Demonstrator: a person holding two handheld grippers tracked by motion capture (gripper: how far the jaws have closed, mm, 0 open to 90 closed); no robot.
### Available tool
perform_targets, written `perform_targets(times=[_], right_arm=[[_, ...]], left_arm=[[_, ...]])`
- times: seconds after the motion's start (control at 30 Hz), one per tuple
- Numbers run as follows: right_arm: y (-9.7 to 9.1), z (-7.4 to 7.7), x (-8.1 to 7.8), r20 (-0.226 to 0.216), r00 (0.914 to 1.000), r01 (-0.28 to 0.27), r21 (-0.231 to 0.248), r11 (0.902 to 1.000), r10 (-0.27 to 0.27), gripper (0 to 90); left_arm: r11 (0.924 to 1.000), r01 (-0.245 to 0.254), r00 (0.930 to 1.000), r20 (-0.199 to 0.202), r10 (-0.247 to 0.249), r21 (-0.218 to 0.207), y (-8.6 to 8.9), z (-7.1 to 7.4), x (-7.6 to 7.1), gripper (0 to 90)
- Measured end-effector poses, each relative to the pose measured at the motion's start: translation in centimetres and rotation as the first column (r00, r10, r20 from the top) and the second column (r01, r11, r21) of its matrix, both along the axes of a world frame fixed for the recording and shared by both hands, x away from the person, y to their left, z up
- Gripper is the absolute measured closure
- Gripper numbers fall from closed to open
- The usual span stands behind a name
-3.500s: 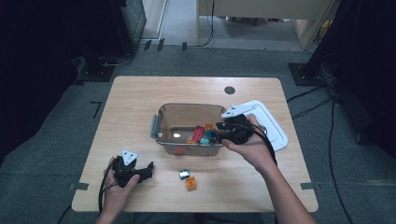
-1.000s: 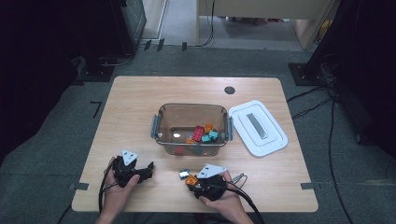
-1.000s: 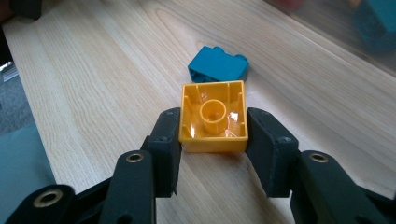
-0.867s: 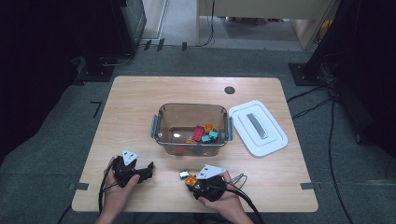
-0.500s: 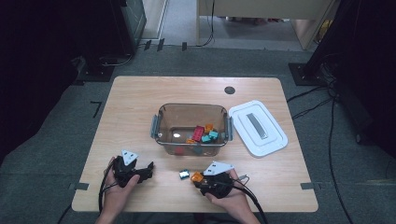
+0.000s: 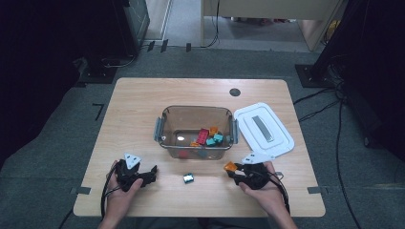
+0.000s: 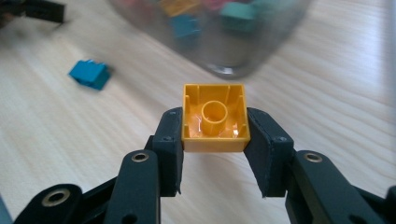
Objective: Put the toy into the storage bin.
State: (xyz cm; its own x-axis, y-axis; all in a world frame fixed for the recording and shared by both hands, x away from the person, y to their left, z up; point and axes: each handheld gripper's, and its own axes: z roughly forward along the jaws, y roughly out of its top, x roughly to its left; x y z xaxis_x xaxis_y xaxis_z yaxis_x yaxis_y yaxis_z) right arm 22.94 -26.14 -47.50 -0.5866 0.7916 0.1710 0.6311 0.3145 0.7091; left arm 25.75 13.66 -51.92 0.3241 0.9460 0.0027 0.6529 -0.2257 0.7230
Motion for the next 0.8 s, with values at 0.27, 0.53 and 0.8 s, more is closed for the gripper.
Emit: perform_targets(times=[0.27, 0.53, 0.8], right_arm=[[-3.9, 1.6, 1.1, 0.008, 0.9955, 0.094, 0.025, 0.9953, -0.094, 60.0], [-5.1, 3.9, 2.4, 0.029, 0.9929, 0.115, 0.014, 0.9933, -0.115, 60.0], [-5.1, 6.3, 3.7, 0.052, 0.9914, 0.120, 0.002, 0.9928, -0.120, 60.0]], left_arm=[[1.0000, 0.000, 1.0000, 0.000, 0.000, 0.000, 0.0, 0.0, 0.0, 8.8], [1.0000, 0.000, 1.0000, 0.000, 0.000, 0.000, 0.0, 0.0, 0.0, 8.8], [1.0000, 0.000, 1.0000, 0.000, 0.000, 0.000, 0.0, 0.0, 0.0, 8.8]])
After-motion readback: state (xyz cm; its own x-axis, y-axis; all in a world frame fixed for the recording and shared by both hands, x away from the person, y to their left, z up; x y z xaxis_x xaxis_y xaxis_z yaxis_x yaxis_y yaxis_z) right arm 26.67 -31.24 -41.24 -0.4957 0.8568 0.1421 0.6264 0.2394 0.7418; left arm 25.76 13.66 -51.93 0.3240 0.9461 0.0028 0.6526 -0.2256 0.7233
